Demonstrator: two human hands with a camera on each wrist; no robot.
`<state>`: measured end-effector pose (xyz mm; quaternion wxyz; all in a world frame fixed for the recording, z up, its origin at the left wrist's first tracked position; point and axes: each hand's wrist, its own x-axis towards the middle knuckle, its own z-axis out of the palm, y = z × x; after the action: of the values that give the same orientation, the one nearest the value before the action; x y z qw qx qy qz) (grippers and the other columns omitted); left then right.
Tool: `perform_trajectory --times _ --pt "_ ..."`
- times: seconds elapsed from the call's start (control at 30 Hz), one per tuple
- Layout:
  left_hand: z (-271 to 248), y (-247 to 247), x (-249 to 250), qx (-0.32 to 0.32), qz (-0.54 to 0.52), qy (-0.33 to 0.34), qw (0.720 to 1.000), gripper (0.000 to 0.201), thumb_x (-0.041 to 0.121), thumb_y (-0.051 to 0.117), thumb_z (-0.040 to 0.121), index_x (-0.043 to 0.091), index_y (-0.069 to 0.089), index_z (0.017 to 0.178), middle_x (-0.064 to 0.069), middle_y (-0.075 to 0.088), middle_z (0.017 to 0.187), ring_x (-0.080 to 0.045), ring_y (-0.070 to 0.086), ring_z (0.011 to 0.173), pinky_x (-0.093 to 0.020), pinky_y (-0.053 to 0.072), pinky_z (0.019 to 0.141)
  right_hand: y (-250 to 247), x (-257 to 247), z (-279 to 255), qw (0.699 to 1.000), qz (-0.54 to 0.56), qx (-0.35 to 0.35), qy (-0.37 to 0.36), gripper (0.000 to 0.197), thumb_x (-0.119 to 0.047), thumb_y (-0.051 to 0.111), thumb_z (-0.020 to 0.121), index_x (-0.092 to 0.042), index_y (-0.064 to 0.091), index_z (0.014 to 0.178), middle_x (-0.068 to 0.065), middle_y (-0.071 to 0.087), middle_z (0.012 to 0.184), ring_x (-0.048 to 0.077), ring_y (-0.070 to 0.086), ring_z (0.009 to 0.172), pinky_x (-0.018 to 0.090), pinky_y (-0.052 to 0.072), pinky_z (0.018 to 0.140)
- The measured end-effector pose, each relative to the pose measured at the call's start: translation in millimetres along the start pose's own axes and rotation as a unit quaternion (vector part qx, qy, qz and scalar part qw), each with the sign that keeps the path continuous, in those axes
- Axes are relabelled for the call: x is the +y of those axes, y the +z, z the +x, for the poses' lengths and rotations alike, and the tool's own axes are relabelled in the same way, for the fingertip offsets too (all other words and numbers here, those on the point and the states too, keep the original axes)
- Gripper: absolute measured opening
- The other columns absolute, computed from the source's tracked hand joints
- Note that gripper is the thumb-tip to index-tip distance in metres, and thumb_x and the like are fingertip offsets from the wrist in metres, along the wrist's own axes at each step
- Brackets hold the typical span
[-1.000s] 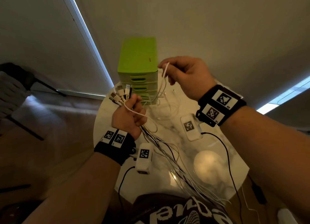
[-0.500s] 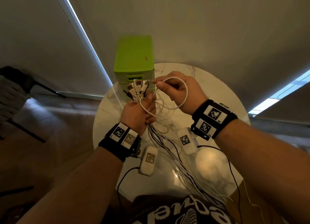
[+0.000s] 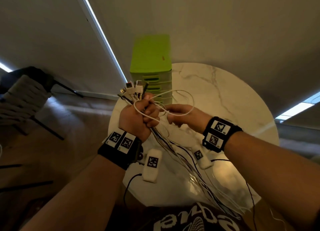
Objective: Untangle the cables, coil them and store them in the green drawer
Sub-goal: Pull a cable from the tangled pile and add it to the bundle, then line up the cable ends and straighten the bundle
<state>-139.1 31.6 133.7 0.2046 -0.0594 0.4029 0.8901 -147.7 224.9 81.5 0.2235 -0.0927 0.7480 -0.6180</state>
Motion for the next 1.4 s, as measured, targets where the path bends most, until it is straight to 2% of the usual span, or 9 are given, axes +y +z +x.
perform_trajectory --times 0.13,0.27,0.47,0.6,0.77,0.93,1.13,1.23,1.4 --pt "-4 4 2 -0.046 -0.002 -0.01 0.999 0.011 0.019 0.043 0.094 0.014 0.047 0.085 0.008 0.025 0.052 -0.004 0.029 0.038 -0.018 0.029 0.035 11 8 13 0.983 -0.177 0.021 -0.033 0.035 -0.04 0.071 0.091 -0.058 0.058 0.118 0.0 0.072 0.09 0.017 0.067 0.082 0.039 0.052 0.079" --pt "-4 11 2 -0.074 -0.015 -0.027 0.997 0.025 0.019 0.037 0.101 0.013 0.051 0.082 0.008 0.037 0.047 -0.004 0.033 0.035 -0.016 0.03 0.034 18 15 32 0.957 -0.285 0.041 0.022 0.026 -0.032 0.06 0.098 -0.035 0.062 0.072 -0.011 0.062 0.075 0.008 0.058 0.073 0.023 0.039 0.067" --pt "1 -9 15 -0.131 -0.064 -0.023 0.989 0.022 0.023 0.082 0.074 0.016 0.062 0.081 0.009 0.044 0.05 -0.004 0.038 0.039 -0.019 0.037 0.035 -40 82 14 0.917 -0.313 0.119 0.217 0.018 -0.026 0.056 0.1 -0.022 0.074 0.102 0.003 0.073 0.108 0.025 0.066 0.102 0.028 0.046 0.084" --pt "4 -20 11 -0.125 -0.087 -0.013 0.988 0.018 0.023 0.081 0.075 0.018 0.066 0.081 0.01 0.044 0.05 -0.006 0.025 0.043 -0.018 0.035 0.035 -68 92 -3 0.919 -0.261 0.194 0.223 0.025 -0.035 0.052 0.103 -0.022 0.074 0.107 -0.007 0.071 0.086 0.017 0.066 0.083 0.03 0.049 0.076" --pt "11 -7 7 -0.026 -0.056 -0.003 0.998 0.007 0.019 0.057 0.087 0.019 0.056 0.08 0.01 0.036 0.046 -0.003 0.028 0.035 -0.017 0.029 0.031 -86 57 -5 0.911 -0.242 0.315 0.105 0.03 -0.033 0.05 0.104 -0.028 0.071 0.125 0.002 0.072 0.122 0.025 0.064 0.113 0.028 0.047 0.091" --pt "19 10 -9 0.071 -0.009 0.017 0.997 0.024 0.022 0.041 0.106 0.017 0.058 0.091 0.01 0.031 0.048 -0.004 0.023 0.036 -0.017 0.021 0.034 -129 62 -43 0.857 -0.24 0.42 0.18 0.028 -0.022 0.051 0.103 -0.018 0.072 0.121 0.01 0.071 0.123 0.034 0.063 0.113 0.034 0.048 0.092" --pt "34 15 -31 0.097 0.005 0.027 0.995 0.022 0.021 0.045 0.106 0.015 0.058 0.089 0.008 0.031 0.051 -0.006 0.022 0.039 -0.019 0.021 0.035 -143 118 -137 0.739 -0.499 0.144 0.429 0.051 -0.026 0.043 0.108 -0.007 0.036 0.155 0.011 0.036 0.161 0.031 0.036 0.147 0.04 0.025 0.121" --pt "35 26 -50 0.083 0.026 -0.02 0.996 0.022 0.021 0.046 0.105 0.014 0.057 0.087 0.007 0.031 0.051 -0.006 0.021 0.038 -0.019 0.017 0.035 -144 115 -137 0.816 -0.312 0.21 0.439 0.058 -0.026 0.055 0.102 -0.016 0.036 0.155 0.012 0.043 0.155 0.029 0.044 0.141 0.036 0.035 0.114" --pt "33 56 -81 0.011 0.041 -0.095 0.995 0.016 0.022 0.05 0.098 0.014 0.056 0.086 0.007 0.027 0.051 -0.006 0.021 0.037 -0.018 0.019 0.032 -100 64 -103 0.938 -0.291 0.176 0.065 0.09 -0.023 0.073 0.077 -0.04 0.031 0.155 -0.005 0.05 0.144 0.016 0.047 0.13 0.028 0.042 0.103"
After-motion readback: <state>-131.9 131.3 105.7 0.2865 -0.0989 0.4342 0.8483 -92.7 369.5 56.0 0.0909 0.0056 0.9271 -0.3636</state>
